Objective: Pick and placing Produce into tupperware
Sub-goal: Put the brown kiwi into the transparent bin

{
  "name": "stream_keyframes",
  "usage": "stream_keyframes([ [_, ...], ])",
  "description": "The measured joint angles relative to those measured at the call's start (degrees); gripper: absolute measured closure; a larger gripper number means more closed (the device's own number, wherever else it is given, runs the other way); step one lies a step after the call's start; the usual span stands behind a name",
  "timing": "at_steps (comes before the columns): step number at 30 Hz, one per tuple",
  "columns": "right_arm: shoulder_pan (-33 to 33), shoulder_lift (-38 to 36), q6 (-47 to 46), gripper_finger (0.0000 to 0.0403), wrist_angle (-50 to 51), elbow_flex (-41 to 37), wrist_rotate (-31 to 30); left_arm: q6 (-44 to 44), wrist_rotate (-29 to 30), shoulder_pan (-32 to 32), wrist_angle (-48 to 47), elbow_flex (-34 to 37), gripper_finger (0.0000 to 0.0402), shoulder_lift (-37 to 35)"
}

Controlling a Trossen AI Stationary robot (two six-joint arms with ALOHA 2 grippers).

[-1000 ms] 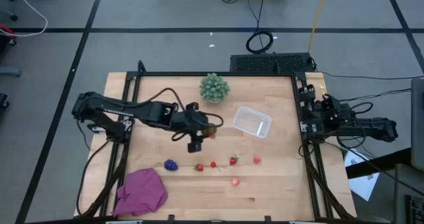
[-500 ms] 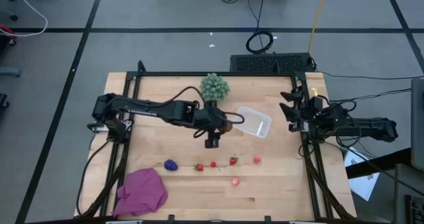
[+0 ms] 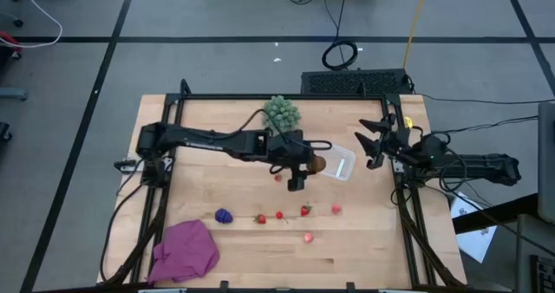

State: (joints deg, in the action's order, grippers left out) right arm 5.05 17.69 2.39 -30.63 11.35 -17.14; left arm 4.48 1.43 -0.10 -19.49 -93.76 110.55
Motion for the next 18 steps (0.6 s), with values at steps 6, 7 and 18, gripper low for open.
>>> stream_keyframes([
  [6,0.0,-0.6,1.3,0.0195,4.4,0.0,-5.3,0.3,0.0,1.9,2.4,0.0,0.0148,3.3],
  [7,0.0,-0.6,1.9,0.0195,5.0,0.0,-6.9,-0.1,0.0,2.4,2.7,0.0,0.0148,3.5],
  [18,0.0,-0.6,6.5,0.0195,7.0,0.0,-17.5,-1.9,-4.1,6.1,9.1,0.0,0.0148,6.6],
])
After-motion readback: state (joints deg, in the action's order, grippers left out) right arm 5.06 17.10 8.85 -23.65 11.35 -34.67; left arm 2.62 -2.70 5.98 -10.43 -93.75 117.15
